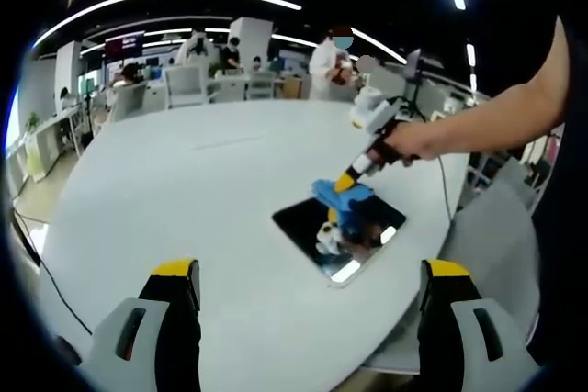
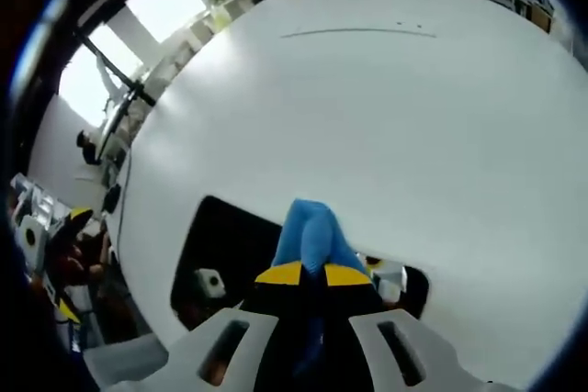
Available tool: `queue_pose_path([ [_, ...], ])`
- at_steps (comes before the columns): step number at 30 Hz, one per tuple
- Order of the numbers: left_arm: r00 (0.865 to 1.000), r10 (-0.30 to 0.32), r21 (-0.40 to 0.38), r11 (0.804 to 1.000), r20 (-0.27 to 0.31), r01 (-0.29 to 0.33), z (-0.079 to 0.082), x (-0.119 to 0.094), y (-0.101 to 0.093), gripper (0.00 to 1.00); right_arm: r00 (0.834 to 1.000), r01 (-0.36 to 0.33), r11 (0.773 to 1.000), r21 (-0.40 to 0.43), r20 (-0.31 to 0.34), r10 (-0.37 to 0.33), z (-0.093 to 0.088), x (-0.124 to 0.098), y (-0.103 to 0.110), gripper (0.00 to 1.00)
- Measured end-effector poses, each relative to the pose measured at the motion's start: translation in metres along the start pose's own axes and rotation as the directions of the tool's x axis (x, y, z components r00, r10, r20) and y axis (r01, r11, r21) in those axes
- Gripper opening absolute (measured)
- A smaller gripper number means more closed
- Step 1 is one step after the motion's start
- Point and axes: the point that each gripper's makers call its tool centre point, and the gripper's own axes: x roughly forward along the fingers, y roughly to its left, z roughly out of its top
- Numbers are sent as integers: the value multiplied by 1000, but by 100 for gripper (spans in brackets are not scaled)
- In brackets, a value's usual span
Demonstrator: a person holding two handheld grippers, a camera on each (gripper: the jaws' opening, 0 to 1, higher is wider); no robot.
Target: Wipe the mirror surface with the cleaning cloth until all visible marks leave the cleaned area.
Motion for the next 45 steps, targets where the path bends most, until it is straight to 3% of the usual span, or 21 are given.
queue_pose_path([
  [20,1000,-2,7,1000,4,2,3,2,-2,100,1000,17,1000,-13,2,-17,-10,-6,-4,2],
  [45,1000,-2,12,1000,26,1,8,1,-11,100,999,-25,997,78,38,22,-59,-25,12,2],
])
